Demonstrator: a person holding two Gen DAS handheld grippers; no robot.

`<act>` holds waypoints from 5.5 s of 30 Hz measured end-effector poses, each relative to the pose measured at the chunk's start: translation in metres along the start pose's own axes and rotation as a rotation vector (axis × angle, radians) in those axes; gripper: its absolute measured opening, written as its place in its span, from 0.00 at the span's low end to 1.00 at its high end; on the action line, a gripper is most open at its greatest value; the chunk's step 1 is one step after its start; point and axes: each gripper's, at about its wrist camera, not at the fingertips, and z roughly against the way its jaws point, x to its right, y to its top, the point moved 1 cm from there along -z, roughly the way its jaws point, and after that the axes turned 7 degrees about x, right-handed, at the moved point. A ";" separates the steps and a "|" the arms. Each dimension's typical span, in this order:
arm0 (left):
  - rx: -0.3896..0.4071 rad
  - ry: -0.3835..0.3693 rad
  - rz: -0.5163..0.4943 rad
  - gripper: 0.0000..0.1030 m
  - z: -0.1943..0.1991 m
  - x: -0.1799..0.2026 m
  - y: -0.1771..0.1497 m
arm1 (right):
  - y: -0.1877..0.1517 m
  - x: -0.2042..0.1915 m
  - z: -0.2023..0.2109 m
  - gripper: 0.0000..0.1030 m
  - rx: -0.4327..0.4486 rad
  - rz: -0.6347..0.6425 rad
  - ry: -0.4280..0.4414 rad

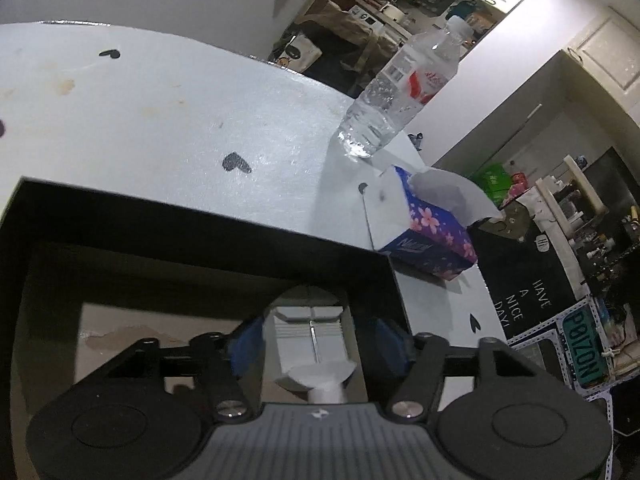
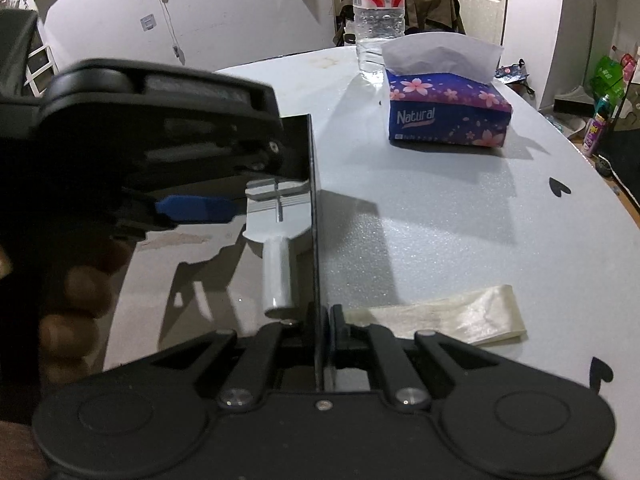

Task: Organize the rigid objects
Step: 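Carry the white tool into the black box and open the left gripper, then move the left gripper to the wooden block with the clear hook, then grasp the wooden block with the left gripper and lift, then lower the wooden block into the black box beside the white tool, release, then move the left gripper back to the beige egg-shaped stone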

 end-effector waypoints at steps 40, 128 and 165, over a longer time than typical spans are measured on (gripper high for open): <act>0.412 0.587 -0.242 1.00 0.219 -0.141 -0.046 | -0.001 0.004 0.000 0.07 0.013 -0.024 0.016; -0.063 0.262 0.064 0.66 0.017 -0.025 0.004 | -0.001 0.003 0.001 0.09 0.014 -0.019 0.019; 0.161 0.136 -0.209 0.98 0.109 0.006 0.002 | -0.001 0.005 0.000 0.08 0.019 -0.034 0.018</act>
